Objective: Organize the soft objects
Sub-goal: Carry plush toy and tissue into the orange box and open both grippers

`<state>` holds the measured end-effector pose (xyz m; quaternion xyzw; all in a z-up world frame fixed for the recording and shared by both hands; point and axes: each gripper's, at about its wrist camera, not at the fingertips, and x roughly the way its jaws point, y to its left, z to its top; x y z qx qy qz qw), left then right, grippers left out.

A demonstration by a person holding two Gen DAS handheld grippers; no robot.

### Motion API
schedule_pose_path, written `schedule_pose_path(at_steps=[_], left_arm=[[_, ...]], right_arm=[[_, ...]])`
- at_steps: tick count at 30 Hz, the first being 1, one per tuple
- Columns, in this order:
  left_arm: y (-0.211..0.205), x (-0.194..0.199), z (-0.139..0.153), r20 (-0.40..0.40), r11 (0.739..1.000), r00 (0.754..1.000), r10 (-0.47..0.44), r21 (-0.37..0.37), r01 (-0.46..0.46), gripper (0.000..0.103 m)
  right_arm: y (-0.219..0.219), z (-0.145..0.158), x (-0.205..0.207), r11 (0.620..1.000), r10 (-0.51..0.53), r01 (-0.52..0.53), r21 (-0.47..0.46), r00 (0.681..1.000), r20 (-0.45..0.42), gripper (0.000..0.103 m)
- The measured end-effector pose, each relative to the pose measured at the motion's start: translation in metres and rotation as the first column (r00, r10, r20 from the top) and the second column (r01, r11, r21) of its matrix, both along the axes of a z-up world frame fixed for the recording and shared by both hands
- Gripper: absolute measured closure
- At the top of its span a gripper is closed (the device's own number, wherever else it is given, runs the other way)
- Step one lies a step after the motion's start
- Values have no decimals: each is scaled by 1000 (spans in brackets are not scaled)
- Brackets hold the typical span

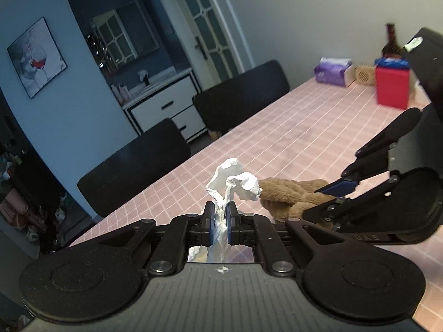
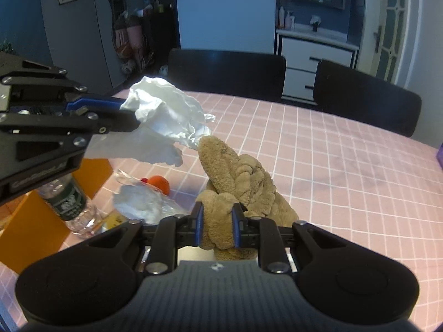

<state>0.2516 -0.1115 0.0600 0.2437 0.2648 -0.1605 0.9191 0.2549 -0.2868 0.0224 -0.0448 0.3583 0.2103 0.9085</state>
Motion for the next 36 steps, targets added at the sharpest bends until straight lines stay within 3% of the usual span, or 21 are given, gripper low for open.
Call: schedule_pose_path(at_steps=[6,18,26,36], left_arm=[[13,-45,21,26,995,998,-52,-84,54,94],[57,-127,37,26,990,997,-77,-117,80,94],[90,-161,48,51,995,999,-13,-100,18,94],[140,-163,48,73,982,984,165,-104,-157,94]], right_arm=[[-7,20,-44,1000,-15,14,12,999,47,84],[13,44,-115,992,116,-120,42,990,86,84],[49,64,-149,967,246,-253,35,960,134,84],[111,80,-164,914,394,-405,35,903,175,84]])
